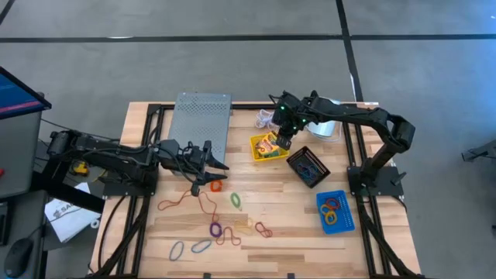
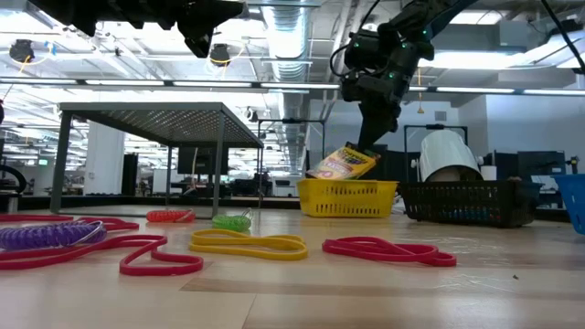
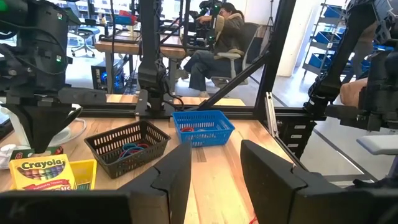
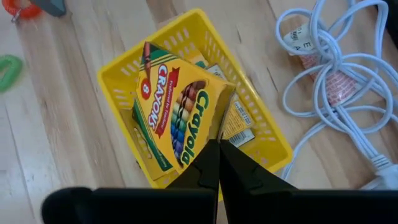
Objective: Pick & Place Office Desk Supplies
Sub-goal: Put the crayon box into the yellow bin, then put the green spring keychain into the blue bin
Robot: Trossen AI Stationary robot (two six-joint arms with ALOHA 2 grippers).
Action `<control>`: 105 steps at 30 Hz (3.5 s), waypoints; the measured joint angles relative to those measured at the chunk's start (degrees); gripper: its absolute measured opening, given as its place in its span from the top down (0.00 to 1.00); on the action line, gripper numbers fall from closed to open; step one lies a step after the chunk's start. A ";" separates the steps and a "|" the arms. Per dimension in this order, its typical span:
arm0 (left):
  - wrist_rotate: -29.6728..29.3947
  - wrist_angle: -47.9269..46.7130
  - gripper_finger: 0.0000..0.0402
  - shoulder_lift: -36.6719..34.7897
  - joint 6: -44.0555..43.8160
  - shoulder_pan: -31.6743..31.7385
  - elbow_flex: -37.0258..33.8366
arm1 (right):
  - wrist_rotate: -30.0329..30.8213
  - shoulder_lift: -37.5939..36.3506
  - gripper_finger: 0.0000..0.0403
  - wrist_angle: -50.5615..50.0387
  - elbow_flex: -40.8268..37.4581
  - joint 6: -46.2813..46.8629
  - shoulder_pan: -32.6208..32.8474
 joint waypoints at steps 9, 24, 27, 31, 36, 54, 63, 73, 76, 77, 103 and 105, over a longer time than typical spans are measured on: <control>0.01 0.00 0.66 -0.02 0.00 0.00 0.00 | 0.00 0.00 1.00 -1.51 0.00 1.92 0.00; 0.00 0.00 0.66 -0.02 -0.02 0.00 0.00 | -1.92 0.04 0.55 -3.65 0.00 4.33 0.00; 0.01 0.00 0.66 -0.01 -0.02 0.01 0.00 | -1.36 0.04 0.51 -3.61 0.00 5.17 0.00; 0.00 0.00 0.66 -0.01 -0.03 0.00 0.00 | -1.31 0.04 0.52 -3.26 0.00 5.38 0.00; 0.02 0.02 0.66 -0.01 -0.70 0.02 0.00 | -7.55 -0.04 0.58 -2.92 0.00 5.50 0.47; -0.05 -30.47 0.66 7.46 6.88 -3.49 17.72 | -2.24 -22.36 0.76 6.56 0.00 12.75 23.10; -3.19 -48.18 0.66 24.90 21.01 -8.46 29.58 | 16.54 -31.39 0.76 2.33 0.00 21.83 40.96; -13.80 -60.25 0.66 36.80 30.37 -11.29 36.80 | 30.67 -32.12 0.76 -4.00 -8.39 35.30 51.19; -19.10 -59.96 0.66 38.57 35.26 -12.36 37.40 | 31.89 -32.11 0.76 -0.60 -13.97 37.66 51.71; -20.18 -60.25 0.66 38.99 36.44 -12.52 37.40 | 32.22 -32.11 0.76 1.82 -15.94 37.77 51.83; -12.09 -54.44 0.66 48.65 42.75 -12.83 37.01 | 31.76 -33.24 0.76 24.68 -31.74 35.30 51.63; -11.69 -54.06 0.66 49.29 43.15 -12.66 36.83 | 31.76 -33.24 0.76 24.74 -31.74 35.30 51.63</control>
